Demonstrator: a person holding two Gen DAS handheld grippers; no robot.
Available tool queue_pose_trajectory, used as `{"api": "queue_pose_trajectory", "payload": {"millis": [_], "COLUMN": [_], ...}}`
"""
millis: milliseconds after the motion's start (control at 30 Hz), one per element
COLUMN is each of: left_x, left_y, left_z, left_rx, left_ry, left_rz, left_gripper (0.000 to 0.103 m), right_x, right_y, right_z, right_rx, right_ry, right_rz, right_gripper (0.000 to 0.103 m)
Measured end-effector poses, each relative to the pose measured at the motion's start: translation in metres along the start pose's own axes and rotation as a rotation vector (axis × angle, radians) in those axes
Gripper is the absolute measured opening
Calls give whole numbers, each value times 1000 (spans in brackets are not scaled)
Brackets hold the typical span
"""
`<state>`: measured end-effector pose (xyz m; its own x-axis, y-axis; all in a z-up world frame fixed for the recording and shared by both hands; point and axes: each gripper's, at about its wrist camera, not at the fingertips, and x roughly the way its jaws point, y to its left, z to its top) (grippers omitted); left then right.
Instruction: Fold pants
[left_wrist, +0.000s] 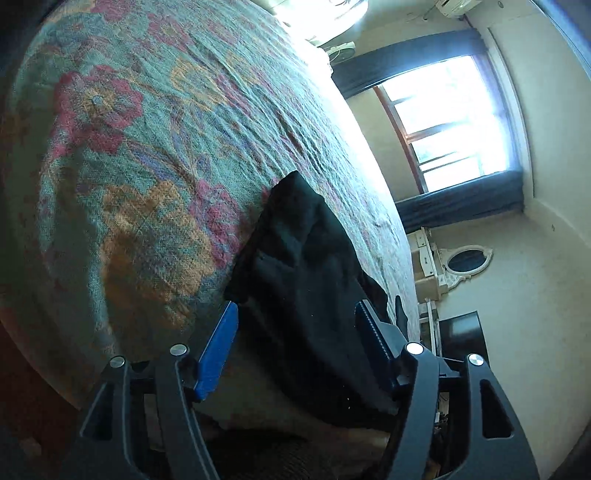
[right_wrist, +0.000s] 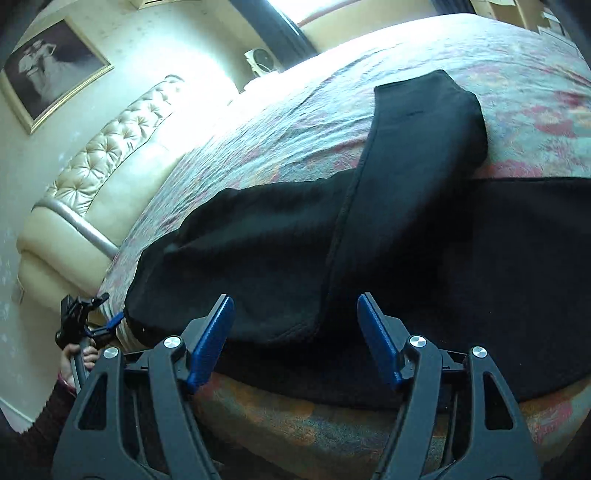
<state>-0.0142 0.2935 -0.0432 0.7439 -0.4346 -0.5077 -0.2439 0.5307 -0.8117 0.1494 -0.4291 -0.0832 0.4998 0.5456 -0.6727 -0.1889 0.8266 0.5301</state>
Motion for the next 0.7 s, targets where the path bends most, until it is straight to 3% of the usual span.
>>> {"api": "queue_pose_trajectory", "payload": {"millis": [67, 167, 233, 433, 467, 533, 667, 700], "left_x": [11, 17, 11, 3, 5, 18, 36, 40], "left_y": [-10, -15, -21, -44, -45, -45, -26, -22], "left_z": [-4, -11, -21, -37, -35, -32, -27, -24], "left_rx": [34, -15, -71, -151, -156, -154, -210, -214], "left_ry": [8, -41, -108, -195, -183, -140, -139, -143], "left_rz": [57, 133, 127, 87, 69, 107, 138, 145], "left_gripper": [65, 65, 65, 65, 65, 65, 64, 56], "right_x": [8, 14, 17, 16, 17, 18, 17, 16], "right_y": [-3, -9, -13, -19, -19, -20, -21, -21], "right_z": [0, -7, -12, -14, -14, -14, -16, -16], "right_rx": [58, 149, 204, 275, 277, 274, 278, 285], "right_ry": [12, 28, 30, 1, 3, 3, -5, -9], "right_rz": [-27, -10, 2, 22, 23, 21, 20, 24], "right_gripper": [69, 74, 76, 76, 76, 76, 76, 76]}}
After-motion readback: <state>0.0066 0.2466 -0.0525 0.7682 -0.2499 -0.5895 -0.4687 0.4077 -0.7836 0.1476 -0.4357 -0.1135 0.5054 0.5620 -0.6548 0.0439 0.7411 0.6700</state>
